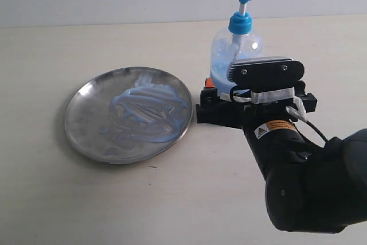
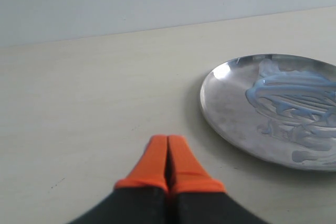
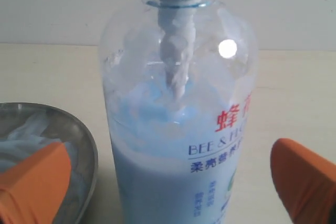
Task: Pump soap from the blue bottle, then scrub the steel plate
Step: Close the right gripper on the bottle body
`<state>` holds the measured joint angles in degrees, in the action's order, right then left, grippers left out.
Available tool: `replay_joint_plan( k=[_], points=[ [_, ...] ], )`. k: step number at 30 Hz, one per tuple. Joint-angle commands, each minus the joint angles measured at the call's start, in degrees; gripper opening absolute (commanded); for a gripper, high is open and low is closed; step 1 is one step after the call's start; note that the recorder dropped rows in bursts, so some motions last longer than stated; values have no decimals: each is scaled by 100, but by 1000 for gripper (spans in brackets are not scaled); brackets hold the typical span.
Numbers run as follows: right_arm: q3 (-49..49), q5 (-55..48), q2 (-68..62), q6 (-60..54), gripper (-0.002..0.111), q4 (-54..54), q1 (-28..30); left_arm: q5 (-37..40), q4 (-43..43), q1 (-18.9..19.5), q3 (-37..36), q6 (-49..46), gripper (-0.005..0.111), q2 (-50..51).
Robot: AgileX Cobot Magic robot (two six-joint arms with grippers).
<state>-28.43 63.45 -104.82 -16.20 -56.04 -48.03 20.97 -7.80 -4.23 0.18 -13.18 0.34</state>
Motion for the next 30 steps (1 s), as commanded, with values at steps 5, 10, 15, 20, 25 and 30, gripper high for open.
replay_joint_plan(
  k=[5, 10, 15, 20, 25, 30],
  points=[
    [-56, 34, -67, -11, 105, 341, 285, -34, -7, 16, -18, -8, 0, -34],
    [-63, 32, -206, 20, 105, 475, 379, -34, -7, 16, -18, -8, 0, -34],
    [-63, 121, -326, 163, 105, 554, 379, -34, -7, 16, -18, -8, 0, -34],
    [-63, 259, -404, 244, 105, 570, 379, -34, -7, 16, -18, -8, 0, -34],
    [-63, 259, -404, 244, 105, 767, 559, -34, -7, 16, -18, -8, 0, -34],
    [-63, 248, -404, 281, 105, 1010, 687, -34, -7, 16, -18, -8, 0, -34]
  ],
)
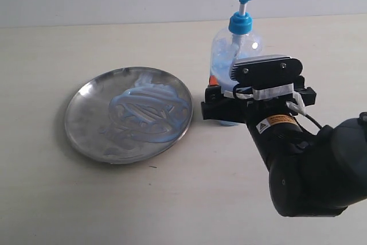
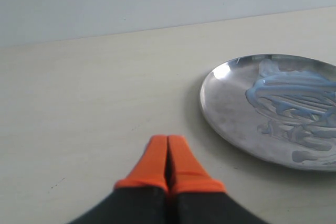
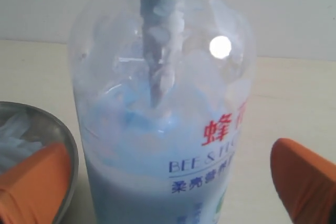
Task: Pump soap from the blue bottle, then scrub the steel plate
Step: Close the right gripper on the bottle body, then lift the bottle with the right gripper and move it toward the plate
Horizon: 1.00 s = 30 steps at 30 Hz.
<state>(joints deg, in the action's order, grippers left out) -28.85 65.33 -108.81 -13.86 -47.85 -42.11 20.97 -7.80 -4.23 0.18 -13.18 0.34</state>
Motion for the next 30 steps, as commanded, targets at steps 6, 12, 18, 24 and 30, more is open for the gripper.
replay_joint_plan(
  k=[6, 12, 18, 24, 30],
  points=[
    [-308, -266, -5, -140, 105, 131, 95, -34, -7, 16, -18, -8, 0, -34],
    [-489, -339, -5, -397, 105, -81, 95, -34, -7, 16, -18, -8, 0, -34],
    [-489, -339, -5, -461, 105, -331, 95, -34, -7, 16, -18, -8, 0, -34],
    [-489, -324, -250, -291, 105, -135, 228, -34, -7, 16, -18, -8, 0, -34],
    [-729, -314, -513, -109, 105, 169, 428, -34, -7, 16, -18, -8, 0, -34]
  ],
)
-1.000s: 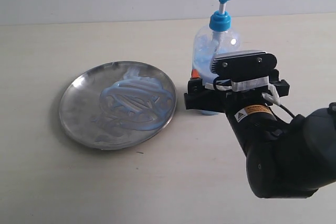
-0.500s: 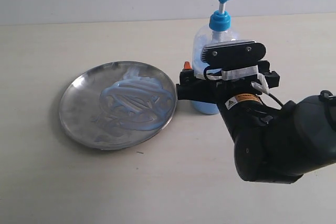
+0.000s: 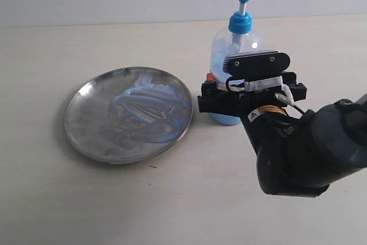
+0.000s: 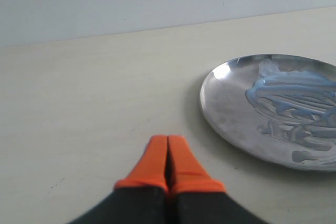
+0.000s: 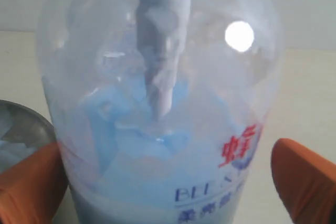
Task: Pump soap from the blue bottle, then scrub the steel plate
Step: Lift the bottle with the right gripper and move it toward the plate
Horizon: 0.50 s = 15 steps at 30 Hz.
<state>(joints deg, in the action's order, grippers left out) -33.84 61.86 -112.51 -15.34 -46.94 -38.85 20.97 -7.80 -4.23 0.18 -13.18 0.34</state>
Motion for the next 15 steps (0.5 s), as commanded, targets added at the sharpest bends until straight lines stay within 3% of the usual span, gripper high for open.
replay_joint_plan(
  k=[1, 15],
  points=[
    [-307, 33, -187, 39, 105, 67, 101, -34, -7, 16, -18, -8, 0, -34],
    [-791, 76, -695, 44, 105, -37, 387, -34, -7, 16, -18, -8, 0, -34]
  ],
)
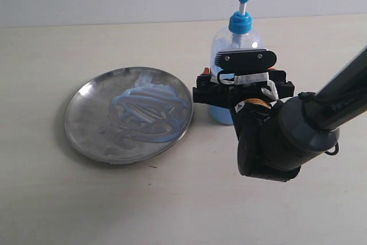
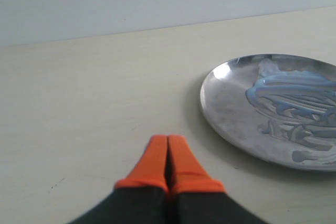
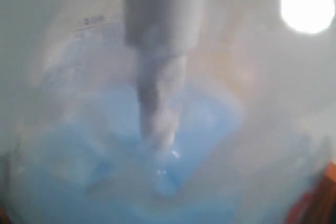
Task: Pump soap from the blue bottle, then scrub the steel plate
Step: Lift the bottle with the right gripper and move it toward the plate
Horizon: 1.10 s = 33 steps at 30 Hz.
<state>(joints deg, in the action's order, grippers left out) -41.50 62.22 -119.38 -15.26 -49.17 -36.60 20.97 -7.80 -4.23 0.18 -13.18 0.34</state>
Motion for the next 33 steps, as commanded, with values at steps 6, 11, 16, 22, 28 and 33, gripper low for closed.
replay_joint_plan(
  k=[6, 11, 16, 22, 28, 33],
  points=[
    [-25, 40, -8, 37, 105, 272, 211, -34, -7, 16, -18, -8, 0, -34],
    [-25, 40, -8, 37, 105, 272, 211, -34, -7, 16, -18, -8, 0, -34],
    [-25, 159, -8, 37, 105, 272, 211, -34, -7, 16, -18, -8, 0, -34],
    [-334, 85, -198, 37, 105, 211, 211, -34, -7, 16, -18, -8, 0, -34],
    [-445, 39, -360, 37, 105, 77, 211, -34, -7, 16, -18, -8, 0, -34],
    [-445, 39, -360, 37, 101, 12, 211, -34, -7, 16, -18, -8, 0, -34]
  ],
)
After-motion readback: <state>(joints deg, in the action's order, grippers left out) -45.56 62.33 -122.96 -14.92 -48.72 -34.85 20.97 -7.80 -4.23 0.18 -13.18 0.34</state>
